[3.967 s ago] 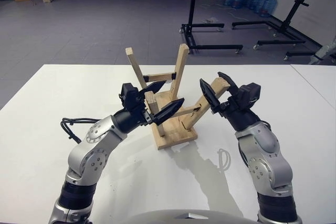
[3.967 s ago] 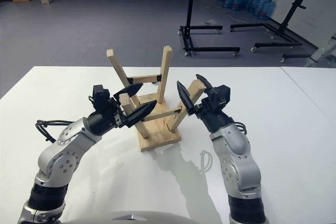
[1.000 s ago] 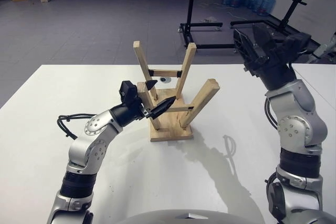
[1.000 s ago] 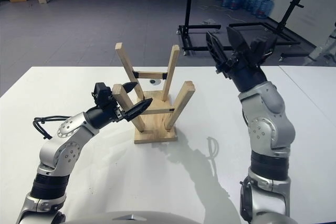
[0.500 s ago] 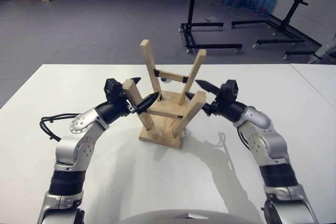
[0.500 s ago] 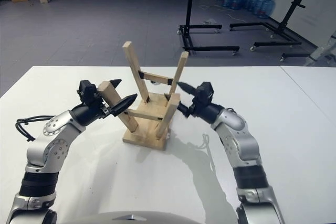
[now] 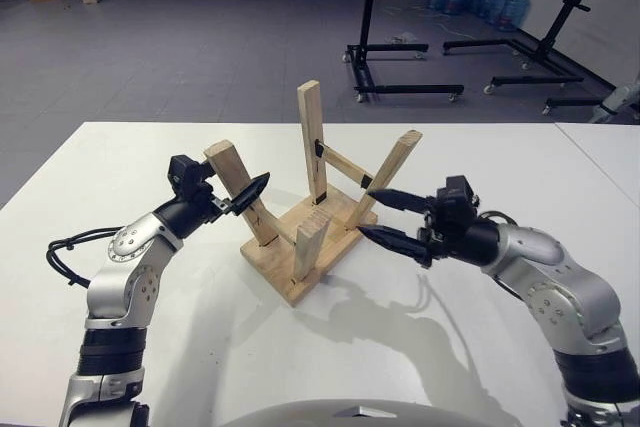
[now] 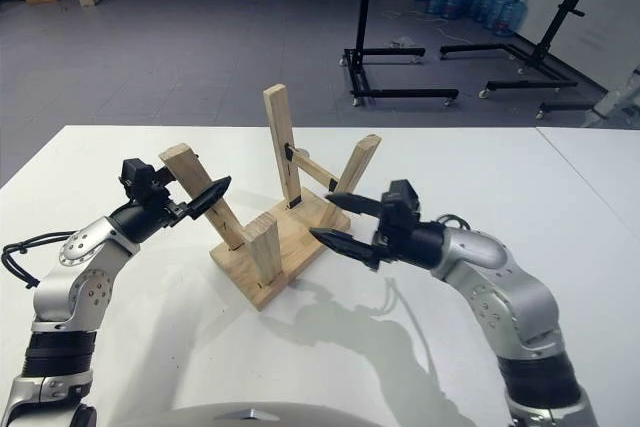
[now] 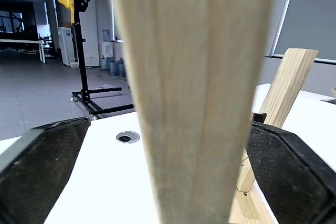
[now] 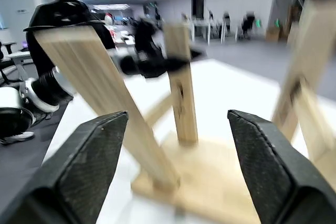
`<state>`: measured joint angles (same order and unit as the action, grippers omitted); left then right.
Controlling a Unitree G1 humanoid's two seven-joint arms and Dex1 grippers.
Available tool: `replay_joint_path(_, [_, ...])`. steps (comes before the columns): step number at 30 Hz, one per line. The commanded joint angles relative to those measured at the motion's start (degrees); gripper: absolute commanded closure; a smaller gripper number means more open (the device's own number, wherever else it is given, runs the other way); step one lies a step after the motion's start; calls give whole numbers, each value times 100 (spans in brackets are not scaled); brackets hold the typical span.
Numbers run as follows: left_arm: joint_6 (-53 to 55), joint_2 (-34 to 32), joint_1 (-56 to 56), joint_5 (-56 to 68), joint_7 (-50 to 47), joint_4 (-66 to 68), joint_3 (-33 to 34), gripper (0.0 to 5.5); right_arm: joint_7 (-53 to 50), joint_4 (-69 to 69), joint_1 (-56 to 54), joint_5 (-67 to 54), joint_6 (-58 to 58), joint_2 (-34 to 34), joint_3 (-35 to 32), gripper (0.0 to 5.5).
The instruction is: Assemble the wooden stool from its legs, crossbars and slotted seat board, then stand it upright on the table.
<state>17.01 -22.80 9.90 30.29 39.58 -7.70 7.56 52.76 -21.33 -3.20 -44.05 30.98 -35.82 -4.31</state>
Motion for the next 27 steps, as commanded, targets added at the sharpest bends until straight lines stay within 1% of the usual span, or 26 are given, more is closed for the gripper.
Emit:
replay_joint_path(1, [4, 47, 160, -7, 12, -53, -77, 36, 177, 1190, -121, 418, -270, 25, -6, 202])
replay_joint_path(7, [96, -36, 275, 106, 122, -129, -63, 36, 301, 3008, -1099, 1124, -919, 623, 300, 202])
replay_joint_path(13, [144, -99, 390, 163, 200, -49, -3, 36, 556, 4507, -1805, 1506, -1548, 989, 253, 202])
replay_joint_path(15, [142, -139, 395, 192, 225, -3, 55, 36, 718, 4752, -1925, 1586, -1664, 1020, 258, 202])
replay_joint_path(20, [130, -371, 436, 224, 307, 244, 335, 36, 1171, 5180, -2124, 1931, -1995, 1174, 521, 202])
replay_joint_path(27, [235, -469, 637, 351, 453, 255, 384, 36, 1349, 5669, -2355, 2091, -2394, 1376, 413, 202])
